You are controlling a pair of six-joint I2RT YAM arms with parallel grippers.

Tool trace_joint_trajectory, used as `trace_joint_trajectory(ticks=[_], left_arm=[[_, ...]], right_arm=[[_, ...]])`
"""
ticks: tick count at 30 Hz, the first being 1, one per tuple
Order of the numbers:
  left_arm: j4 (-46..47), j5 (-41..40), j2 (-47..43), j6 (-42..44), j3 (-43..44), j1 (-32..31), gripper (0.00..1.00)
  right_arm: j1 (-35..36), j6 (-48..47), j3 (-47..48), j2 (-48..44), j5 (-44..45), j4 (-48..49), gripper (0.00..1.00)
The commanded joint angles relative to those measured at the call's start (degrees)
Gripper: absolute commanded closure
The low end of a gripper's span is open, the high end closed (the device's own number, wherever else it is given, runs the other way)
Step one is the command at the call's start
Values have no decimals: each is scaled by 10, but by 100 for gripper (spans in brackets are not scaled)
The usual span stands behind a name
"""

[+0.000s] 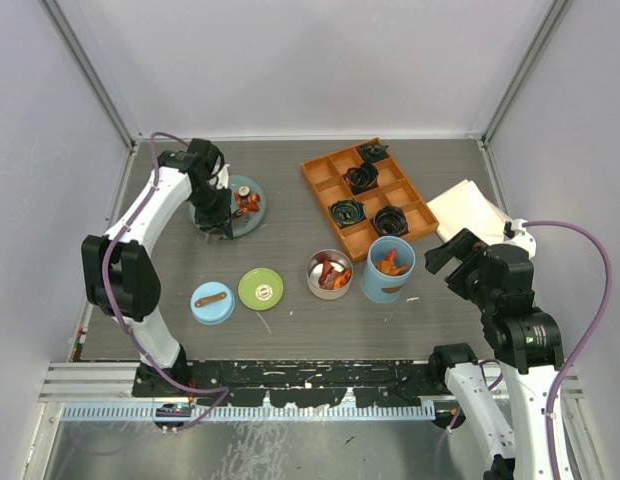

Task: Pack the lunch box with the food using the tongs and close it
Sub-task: Pick up the fake food from the plate, then place the fake food in the packing box.

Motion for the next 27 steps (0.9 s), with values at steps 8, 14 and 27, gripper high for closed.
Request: trace_joint_trajectory(ticks=[8, 14, 27], left_arm=[[-38, 77, -110, -30, 32, -9, 87], [-43, 116, -135, -61, 20, -119, 87], [-85, 88, -98, -88, 9, -330, 86]], right_arm=[[-2, 2, 11, 0, 2, 18, 0], [-2, 4, 12, 1, -4, 20, 0], [-2, 4, 15, -9, 0, 10, 0]])
